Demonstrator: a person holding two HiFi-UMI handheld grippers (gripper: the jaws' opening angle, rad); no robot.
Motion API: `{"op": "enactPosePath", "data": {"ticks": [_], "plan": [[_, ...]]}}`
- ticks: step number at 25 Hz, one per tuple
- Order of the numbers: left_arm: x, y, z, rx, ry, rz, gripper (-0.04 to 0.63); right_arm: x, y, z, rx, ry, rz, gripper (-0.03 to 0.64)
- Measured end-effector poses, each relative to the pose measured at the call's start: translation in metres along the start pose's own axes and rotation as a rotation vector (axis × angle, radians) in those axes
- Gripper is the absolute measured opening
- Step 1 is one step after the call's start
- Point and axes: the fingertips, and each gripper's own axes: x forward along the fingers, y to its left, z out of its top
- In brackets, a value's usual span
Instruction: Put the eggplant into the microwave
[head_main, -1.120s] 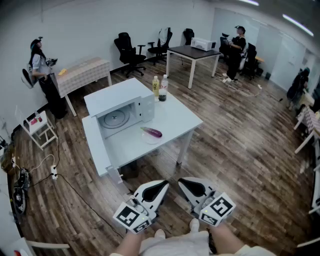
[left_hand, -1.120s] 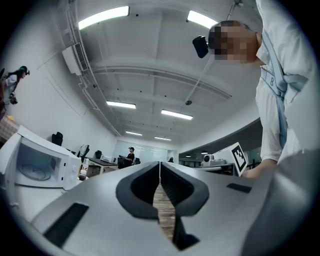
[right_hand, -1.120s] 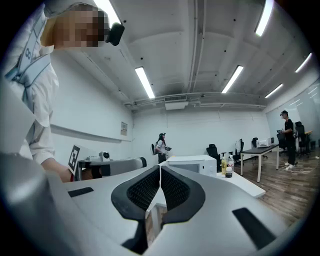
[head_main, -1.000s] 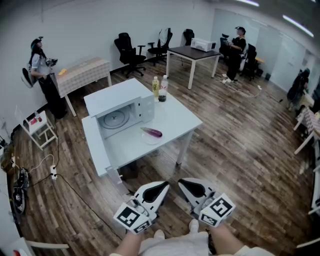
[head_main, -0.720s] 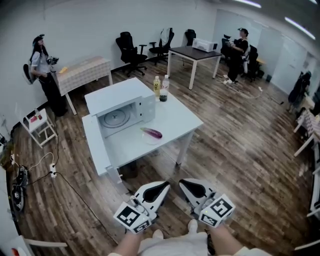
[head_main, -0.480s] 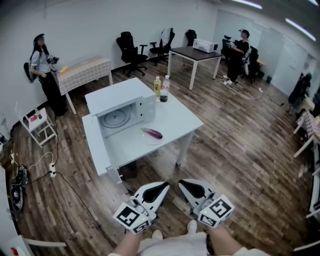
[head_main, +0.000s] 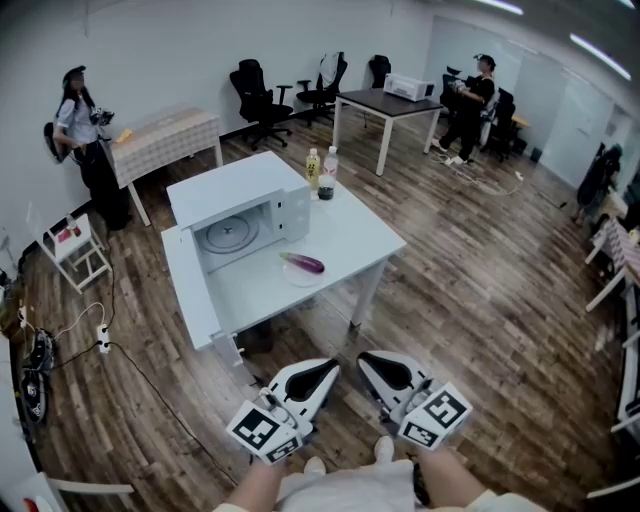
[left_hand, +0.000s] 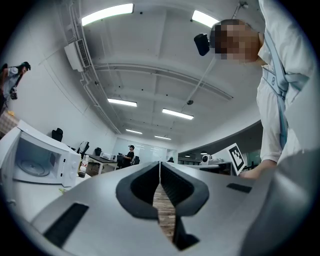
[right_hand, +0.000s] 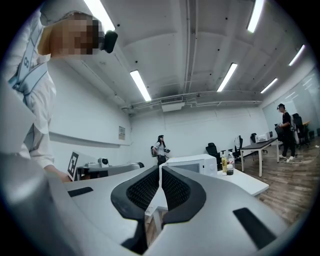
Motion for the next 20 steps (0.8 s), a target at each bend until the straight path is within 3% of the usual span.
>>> {"op": "enactPosePath", "data": {"ticks": [20], "plan": [[0.009,-0.007,0.004,0.001,0.042,-0.098,0.011,-0.003,-0.003,0.007,-0.055,0.078,0.097,0.038]]}}
